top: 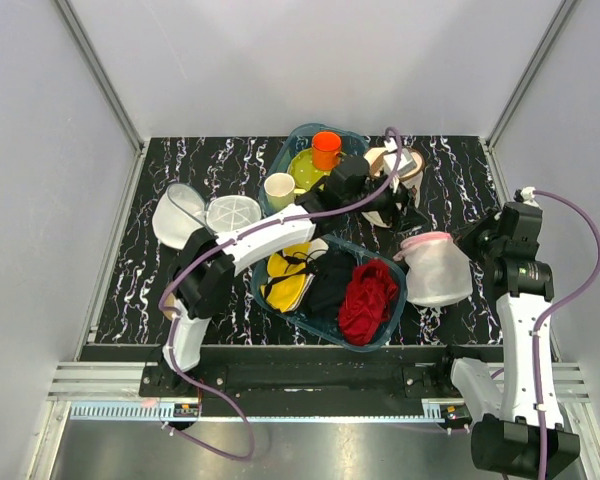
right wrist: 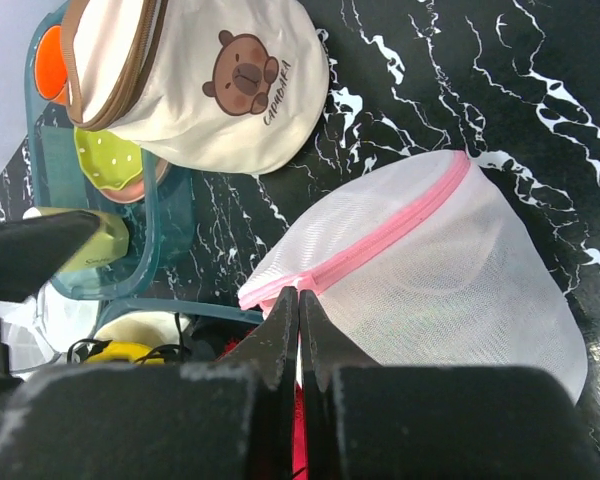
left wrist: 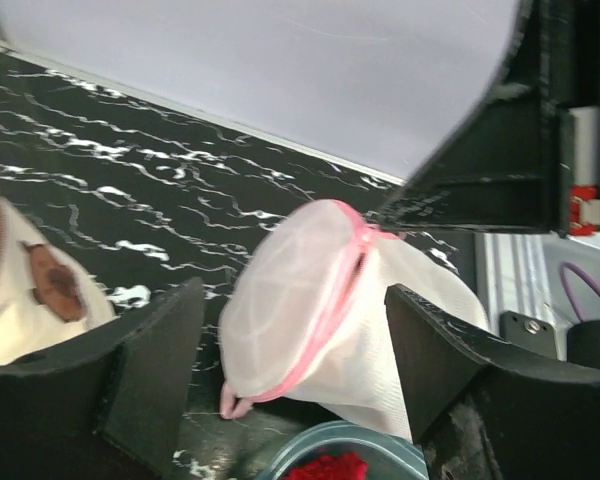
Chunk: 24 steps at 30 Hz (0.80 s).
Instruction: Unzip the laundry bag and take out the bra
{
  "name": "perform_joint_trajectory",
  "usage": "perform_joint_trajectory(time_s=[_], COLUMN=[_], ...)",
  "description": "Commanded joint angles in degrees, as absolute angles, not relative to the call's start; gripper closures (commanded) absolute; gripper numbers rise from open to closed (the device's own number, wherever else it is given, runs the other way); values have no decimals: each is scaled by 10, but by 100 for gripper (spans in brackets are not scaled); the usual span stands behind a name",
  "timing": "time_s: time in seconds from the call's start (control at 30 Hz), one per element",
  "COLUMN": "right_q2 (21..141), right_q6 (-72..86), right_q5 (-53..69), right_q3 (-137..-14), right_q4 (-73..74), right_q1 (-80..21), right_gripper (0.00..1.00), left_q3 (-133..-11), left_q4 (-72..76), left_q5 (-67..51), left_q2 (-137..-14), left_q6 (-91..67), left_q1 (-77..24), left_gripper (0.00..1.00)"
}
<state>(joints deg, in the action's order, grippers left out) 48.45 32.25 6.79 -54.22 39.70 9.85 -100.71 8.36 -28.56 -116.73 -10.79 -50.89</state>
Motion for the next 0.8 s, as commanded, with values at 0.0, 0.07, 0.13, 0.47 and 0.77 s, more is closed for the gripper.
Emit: perform_joint_trajectory(time_s=[0.0, 0.07, 0.13, 0.47, 0.77], right_q2=[485, 486, 490, 487, 481], right_q6=[333, 336, 336, 331, 322], right_q5=[95, 99, 105, 94, 39], right_q3=[-559, -558, -558, -556, -533], right_q4=[359, 356, 356, 358, 361], right_q1=[95, 94, 94, 94, 97], right_gripper=[100, 100, 100, 100, 100], left_q3=[-1019, -1035, -1055, -1086, -1076], left_q4=[87, 71, 62, 65, 67], left_q5=[-330, -303, -302, -272, -269], left_q2=[-1168, -1188, -1202, -1245, -1232], left_q6=[-64, -49, -51, -93, -103], left_q1=[-542, -561, -570, -577, -573], left_gripper=[22, 21, 21, 55, 100])
